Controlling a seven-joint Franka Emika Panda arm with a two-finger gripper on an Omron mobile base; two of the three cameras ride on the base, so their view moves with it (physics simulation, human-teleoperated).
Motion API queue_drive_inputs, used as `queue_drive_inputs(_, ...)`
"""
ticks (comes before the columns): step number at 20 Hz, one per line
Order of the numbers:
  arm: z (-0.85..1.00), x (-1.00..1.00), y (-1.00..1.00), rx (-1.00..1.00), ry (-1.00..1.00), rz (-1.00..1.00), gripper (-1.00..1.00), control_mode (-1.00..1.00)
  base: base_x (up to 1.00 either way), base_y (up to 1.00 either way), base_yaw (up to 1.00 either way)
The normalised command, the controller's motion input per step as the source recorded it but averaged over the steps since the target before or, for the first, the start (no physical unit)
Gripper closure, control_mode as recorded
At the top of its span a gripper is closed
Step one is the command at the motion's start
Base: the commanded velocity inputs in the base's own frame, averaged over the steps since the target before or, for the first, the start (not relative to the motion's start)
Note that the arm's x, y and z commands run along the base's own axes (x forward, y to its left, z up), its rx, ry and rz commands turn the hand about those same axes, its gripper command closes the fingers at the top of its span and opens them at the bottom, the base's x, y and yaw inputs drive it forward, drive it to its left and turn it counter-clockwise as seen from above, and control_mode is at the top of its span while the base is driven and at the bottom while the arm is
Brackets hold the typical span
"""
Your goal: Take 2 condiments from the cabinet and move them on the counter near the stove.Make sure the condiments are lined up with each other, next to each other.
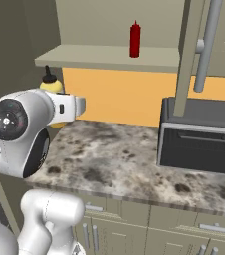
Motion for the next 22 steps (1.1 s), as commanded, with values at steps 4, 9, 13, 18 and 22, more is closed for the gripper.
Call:
queue_drive_inputs(4, 0.0, 0.0, 0.0, 0.0, 0.0, 0.0, 1.0, -1.0, 0.0, 0.0, 0.0)
queue_drive_inputs(9, 0.0, 0.0, 0.0, 0.0, 0.0, 0.0, 1.0, 1.0, 0.0, 0.0, 0.0)
queue_drive_inputs(13, 0.0, 0.0, 0.0, 0.0, 0.0, 0.0, 1.0, 1.0, -0.48, -0.28, -0.16)
queue_drive_inputs(18, 0.0, 0.0, 0.0, 0.0, 0.0, 0.0, 1.0, 1.0, -0.64, -0.52, -0.55)
queue_drive_inputs(22, 0.0, 0.0, 0.0, 0.0, 0.0, 0.0, 1.0, 1.0, -0.43, -0.56, -0.58)
